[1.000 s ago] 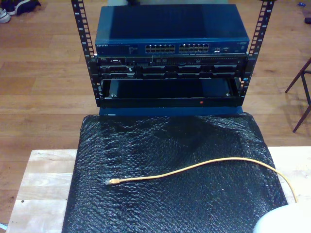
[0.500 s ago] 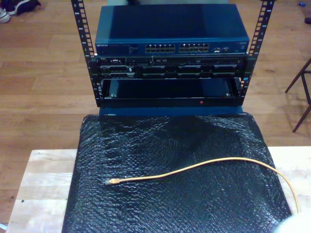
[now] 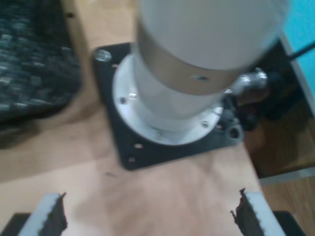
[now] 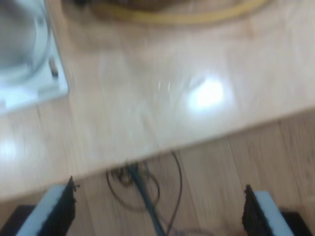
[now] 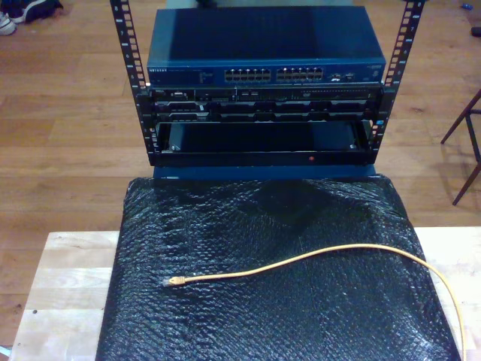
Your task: Grab the cable and plug it in
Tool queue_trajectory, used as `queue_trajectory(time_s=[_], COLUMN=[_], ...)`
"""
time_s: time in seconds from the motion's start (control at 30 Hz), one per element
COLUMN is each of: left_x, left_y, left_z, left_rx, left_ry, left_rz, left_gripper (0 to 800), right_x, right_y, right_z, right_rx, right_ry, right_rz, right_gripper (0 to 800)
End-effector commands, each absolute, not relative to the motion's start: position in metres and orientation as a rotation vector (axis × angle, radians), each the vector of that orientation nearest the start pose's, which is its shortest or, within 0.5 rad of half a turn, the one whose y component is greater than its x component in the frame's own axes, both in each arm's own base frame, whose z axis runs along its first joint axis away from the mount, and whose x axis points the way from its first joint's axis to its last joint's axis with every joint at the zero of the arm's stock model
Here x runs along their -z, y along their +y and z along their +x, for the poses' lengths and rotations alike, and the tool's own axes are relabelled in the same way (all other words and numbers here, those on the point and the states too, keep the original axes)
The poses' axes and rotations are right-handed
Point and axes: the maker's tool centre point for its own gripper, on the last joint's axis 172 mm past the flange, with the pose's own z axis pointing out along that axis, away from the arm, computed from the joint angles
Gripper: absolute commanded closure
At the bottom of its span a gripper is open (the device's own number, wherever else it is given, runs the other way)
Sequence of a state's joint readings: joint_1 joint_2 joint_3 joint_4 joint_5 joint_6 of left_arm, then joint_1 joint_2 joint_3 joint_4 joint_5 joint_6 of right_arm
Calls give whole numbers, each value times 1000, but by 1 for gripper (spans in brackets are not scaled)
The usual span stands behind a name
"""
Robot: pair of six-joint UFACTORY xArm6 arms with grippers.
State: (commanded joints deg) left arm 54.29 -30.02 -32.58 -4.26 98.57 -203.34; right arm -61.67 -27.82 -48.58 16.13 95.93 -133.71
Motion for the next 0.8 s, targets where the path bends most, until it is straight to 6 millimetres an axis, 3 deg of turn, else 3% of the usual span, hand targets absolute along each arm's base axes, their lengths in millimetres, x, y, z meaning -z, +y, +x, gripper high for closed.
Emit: queue_trajectory(time_s=[0.43, 0.8], left_x=[-203, -205], left_y=[81, 74], left_z=[135, 150], left_rx=[-309, -313], left_ry=[-1955, -1928], left_rz=[1589, 1619], left_gripper=[0, 0], right_x=[-297, -324], right_y=[-110, -78], right_z=[257, 292], right_rx=[573, 681], right_ry=[-1688, -1702], right_rz=[-2146, -2105], right_gripper=[2, 3])
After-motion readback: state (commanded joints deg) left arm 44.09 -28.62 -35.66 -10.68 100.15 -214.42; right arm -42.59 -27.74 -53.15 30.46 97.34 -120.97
